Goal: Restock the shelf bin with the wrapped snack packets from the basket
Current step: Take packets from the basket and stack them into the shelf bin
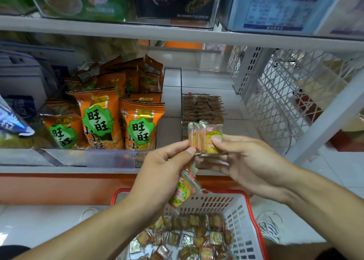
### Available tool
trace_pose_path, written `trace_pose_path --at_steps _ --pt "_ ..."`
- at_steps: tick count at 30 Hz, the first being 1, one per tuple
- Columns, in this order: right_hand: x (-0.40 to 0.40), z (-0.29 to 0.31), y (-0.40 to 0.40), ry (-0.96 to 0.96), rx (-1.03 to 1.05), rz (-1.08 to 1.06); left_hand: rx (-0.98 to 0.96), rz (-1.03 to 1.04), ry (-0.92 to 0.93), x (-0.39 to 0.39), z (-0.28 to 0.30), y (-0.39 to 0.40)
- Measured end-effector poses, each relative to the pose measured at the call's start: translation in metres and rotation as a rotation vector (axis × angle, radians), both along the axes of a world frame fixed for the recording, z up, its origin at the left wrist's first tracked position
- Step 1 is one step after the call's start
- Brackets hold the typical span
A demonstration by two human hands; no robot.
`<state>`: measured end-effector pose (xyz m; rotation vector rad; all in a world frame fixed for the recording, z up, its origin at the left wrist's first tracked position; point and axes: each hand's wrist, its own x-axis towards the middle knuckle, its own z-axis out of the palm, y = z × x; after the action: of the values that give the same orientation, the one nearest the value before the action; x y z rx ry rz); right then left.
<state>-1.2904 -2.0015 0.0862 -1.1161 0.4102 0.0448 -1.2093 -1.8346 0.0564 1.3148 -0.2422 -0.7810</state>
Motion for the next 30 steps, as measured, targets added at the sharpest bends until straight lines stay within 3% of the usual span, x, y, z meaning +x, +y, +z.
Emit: trace_pose_path --at_steps 2,5,8,11,13,20,25,30 --pt "0.008 0.006 -0.013 -0.035 -0.032 -0.033 0.018 0.014 -0.068 0.001 -0.001 -0.003" --pt "0.025 0.011 -0.044 -0.075 -0.14 -0.252 0.073 0.06 -0.199 0.0 -0.003 -0.005" --pt "0.039 0.005 -0.074 0.005 -0.548 -0.393 0.076 0.071 -0.156 -0.002 -0.003 -0.009" --pt "0.051 -0.016 -0.095 0.274 -0.972 -0.263 0.086 0.079 -0.072 -0.003 -0.004 -0.015" --pt "0.059 -0.032 -0.103 0.404 -1.083 -0.156 0.092 0.06 -0.043 -0.003 -0.007 -0.019" --pt "0.087 -0.063 -0.109 0.539 -1.105 -0.163 0.052 0.048 -0.003 -0.004 -0.008 -0.03" --pt "0.096 -0.064 -0.102 0.434 -1.171 -0.036 0.043 0.055 0.018 -0.004 -0.004 -0.029" --pt "0.098 -0.065 -0.102 0.438 -1.135 -0.116 0.044 0.042 0.034 -0.002 -0.005 -0.028"
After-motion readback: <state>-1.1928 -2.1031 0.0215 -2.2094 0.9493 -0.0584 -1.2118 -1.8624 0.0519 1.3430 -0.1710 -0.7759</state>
